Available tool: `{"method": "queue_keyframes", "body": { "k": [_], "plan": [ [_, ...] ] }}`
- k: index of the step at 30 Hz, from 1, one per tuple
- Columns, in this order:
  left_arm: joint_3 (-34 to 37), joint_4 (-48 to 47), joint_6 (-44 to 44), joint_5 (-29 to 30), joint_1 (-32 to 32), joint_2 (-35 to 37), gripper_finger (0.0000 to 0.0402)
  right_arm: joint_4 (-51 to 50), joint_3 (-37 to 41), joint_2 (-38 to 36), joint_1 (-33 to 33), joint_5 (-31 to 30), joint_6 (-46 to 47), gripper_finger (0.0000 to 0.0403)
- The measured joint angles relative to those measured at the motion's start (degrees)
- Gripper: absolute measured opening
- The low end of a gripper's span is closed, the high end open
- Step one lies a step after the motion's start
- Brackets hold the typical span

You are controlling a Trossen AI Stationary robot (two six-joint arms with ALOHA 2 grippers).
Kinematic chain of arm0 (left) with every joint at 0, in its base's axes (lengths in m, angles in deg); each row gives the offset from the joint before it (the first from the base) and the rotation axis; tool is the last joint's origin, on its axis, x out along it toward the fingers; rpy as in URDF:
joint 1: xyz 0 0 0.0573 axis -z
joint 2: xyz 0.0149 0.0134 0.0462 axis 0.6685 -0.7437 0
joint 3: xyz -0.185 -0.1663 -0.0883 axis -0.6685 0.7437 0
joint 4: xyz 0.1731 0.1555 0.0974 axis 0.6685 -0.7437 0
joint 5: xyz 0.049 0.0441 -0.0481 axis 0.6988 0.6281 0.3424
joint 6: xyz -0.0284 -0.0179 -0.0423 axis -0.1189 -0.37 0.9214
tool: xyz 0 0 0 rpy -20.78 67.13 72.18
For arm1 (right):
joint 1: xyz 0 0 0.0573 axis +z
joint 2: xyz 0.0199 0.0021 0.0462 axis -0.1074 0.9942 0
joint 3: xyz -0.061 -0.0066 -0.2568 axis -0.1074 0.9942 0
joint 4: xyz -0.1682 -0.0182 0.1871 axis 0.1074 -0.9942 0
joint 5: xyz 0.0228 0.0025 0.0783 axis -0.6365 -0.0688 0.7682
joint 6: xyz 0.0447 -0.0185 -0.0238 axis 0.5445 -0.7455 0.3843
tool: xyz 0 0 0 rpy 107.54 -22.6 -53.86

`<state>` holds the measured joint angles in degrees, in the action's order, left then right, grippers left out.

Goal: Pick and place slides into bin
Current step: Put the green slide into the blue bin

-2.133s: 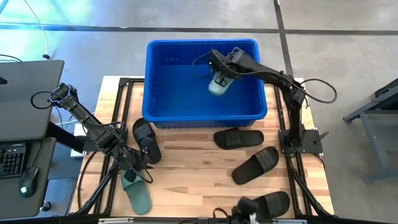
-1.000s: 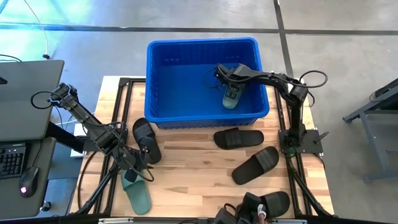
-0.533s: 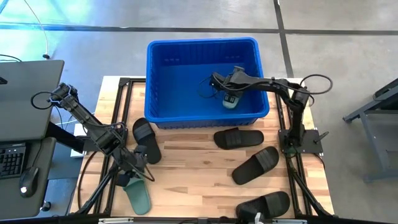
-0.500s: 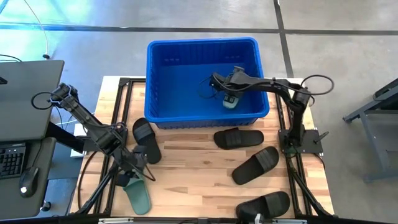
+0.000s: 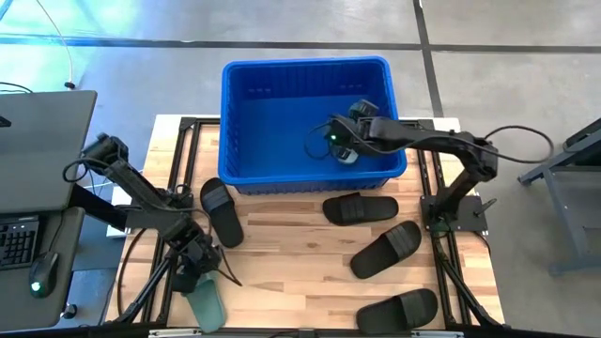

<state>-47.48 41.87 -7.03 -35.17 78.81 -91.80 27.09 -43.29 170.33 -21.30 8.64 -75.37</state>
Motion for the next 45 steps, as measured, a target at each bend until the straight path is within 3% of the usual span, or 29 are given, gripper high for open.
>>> {"method": "queue_keyframes", "body": {
  "k": [4,11,16,22,31,36,39,42,45],
  "plan": [
    [0.0,-0.1,2.4,0.2,-0.1,0.3,0.0128,1.4,0.0,-2.3,2.9,2.9,3.0,0.0175],
    [0.0,0.2,2.2,3.0,0.0,0.4,0.0128,8.2,0.0,-2.4,9.2,18.9,3.3,0.0161],
    [0.0,0.0,1.7,6.3,0.0,0.5,0.0128,17.3,0.0,0.1,14.6,30.1,-0.3,0.0151],
    [-0.1,0.8,1.6,10.4,0.0,0.5,0.0128,31.0,0.0,7.2,21.0,37.6,-3.2,0.0147],
    [-0.1,1.7,0.5,13.8,-0.2,0.6,0.0128,54.8,0.0,22.2,28.6,38.2,-11.7,0.0161],
    [-1.0,-0.1,0.5,10.2,-0.1,1.6,0.0128,53.8,0.1,23.9,29.8,27.3,-15.4,0.0161],
    [-4.0,-3.1,-0.6,9.7,-0.1,1.9,0.0128,53.0,0.1,23.0,29.7,24.5,-15.2,0.0158],
    [-8.4,-7.7,-4.4,12.6,-0.2,1.9,0.0128,53.5,0.0,22.4,29.7,24.6,-15.9,0.0156],
    [-11.9,-11.9,-8.4,19.7,-0.1,1.8,0.0128,53.4,0.0,22.4,29.8,24.7,-16.0,0.0158]
  ]
}}
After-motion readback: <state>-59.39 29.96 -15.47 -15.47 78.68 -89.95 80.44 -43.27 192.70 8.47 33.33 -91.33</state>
